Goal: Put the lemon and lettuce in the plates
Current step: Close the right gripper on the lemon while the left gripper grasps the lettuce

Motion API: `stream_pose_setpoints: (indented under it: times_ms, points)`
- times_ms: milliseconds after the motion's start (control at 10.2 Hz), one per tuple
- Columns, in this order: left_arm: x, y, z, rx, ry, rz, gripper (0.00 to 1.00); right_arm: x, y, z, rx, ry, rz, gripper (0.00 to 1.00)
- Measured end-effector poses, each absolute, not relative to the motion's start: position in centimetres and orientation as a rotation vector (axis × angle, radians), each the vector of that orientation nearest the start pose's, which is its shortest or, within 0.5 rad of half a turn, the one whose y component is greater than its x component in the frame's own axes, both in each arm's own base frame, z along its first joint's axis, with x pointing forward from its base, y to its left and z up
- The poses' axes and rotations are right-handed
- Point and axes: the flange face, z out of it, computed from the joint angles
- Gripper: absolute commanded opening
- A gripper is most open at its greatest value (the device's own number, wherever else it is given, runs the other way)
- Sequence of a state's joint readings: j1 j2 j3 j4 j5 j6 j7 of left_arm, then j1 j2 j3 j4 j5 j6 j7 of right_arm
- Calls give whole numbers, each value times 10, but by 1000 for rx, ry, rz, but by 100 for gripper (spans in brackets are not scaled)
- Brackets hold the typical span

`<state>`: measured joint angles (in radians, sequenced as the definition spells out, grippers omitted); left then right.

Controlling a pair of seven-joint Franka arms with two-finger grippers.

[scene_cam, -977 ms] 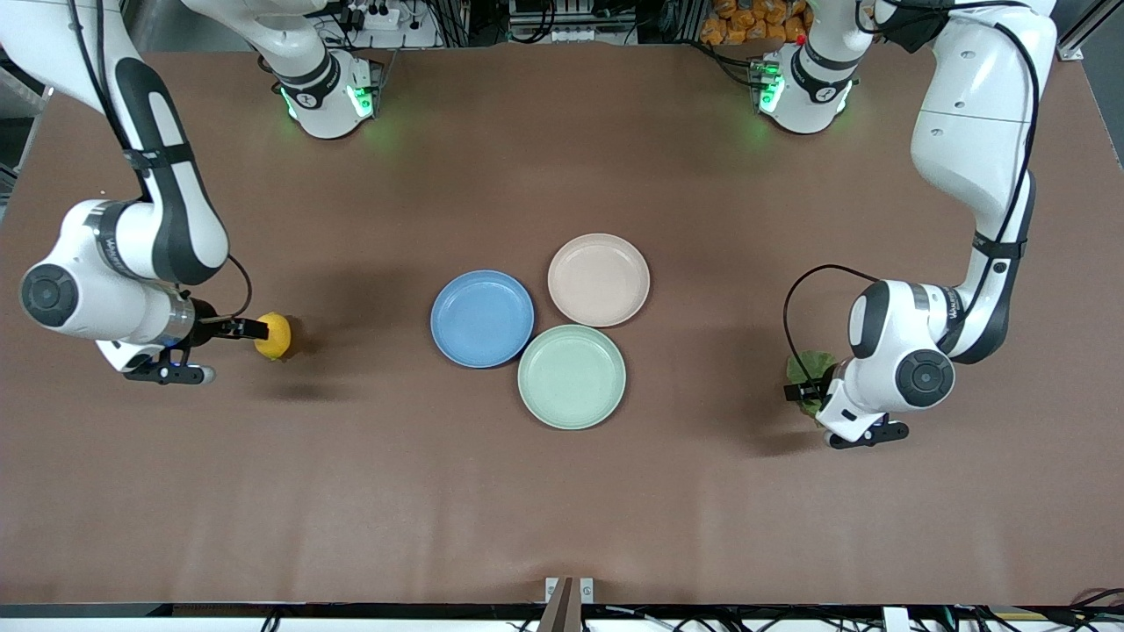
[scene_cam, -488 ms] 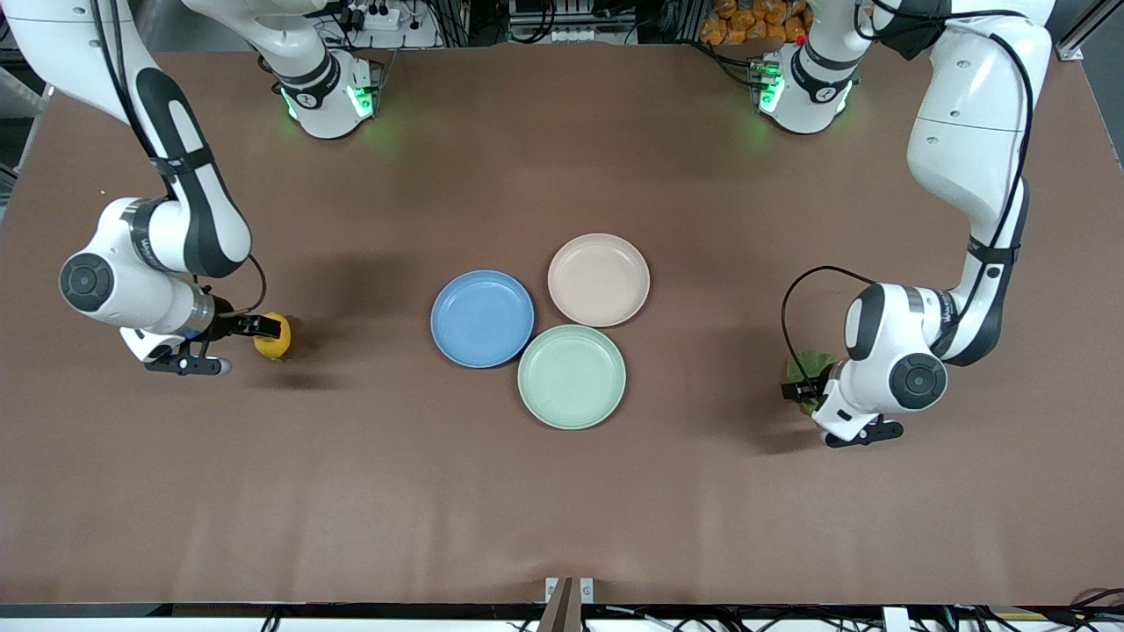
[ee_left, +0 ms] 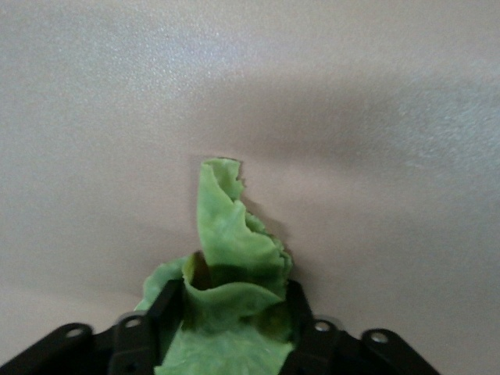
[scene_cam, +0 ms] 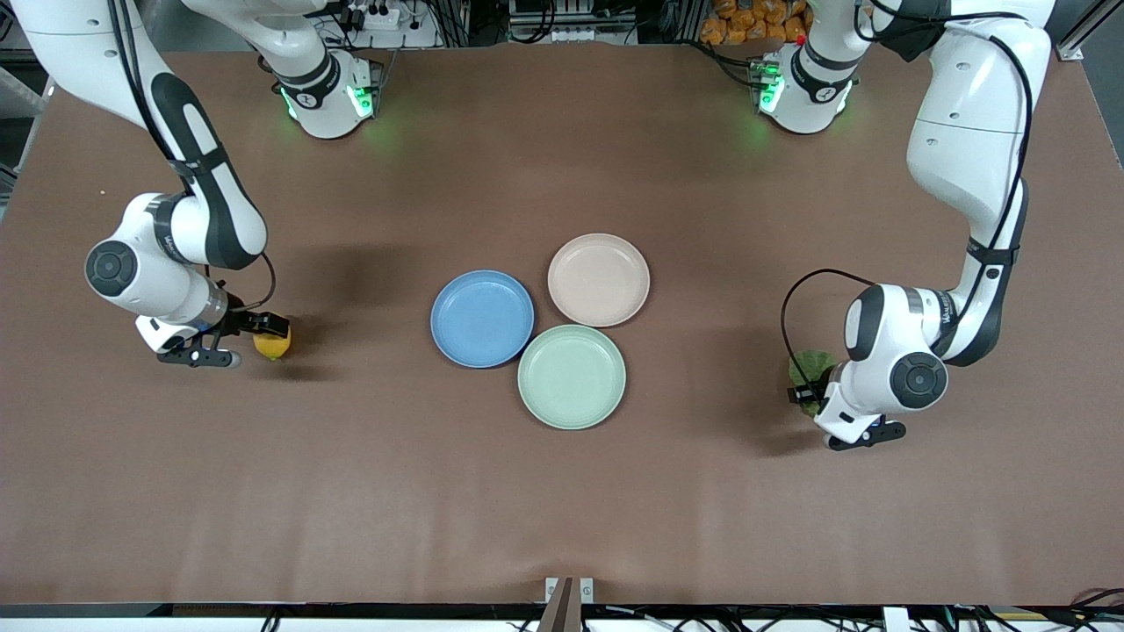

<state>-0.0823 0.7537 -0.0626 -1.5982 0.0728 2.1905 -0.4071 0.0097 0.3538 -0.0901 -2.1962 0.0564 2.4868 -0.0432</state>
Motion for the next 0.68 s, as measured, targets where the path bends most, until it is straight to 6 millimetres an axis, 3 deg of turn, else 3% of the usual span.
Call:
stream_pose_setpoints:
  times_ms: [195,488,684]
  points:
    - [672,-100,179,-3055,-395,218,0,548,-45,205,-3137,123,75,100]
    - [675,-97,182,-3054,-409,204,0,542,-45,176,-3147,121,53,100]
    - [680,-102,194,-3071,-410,165,0,541,-43,166,-3149,113,60,100]
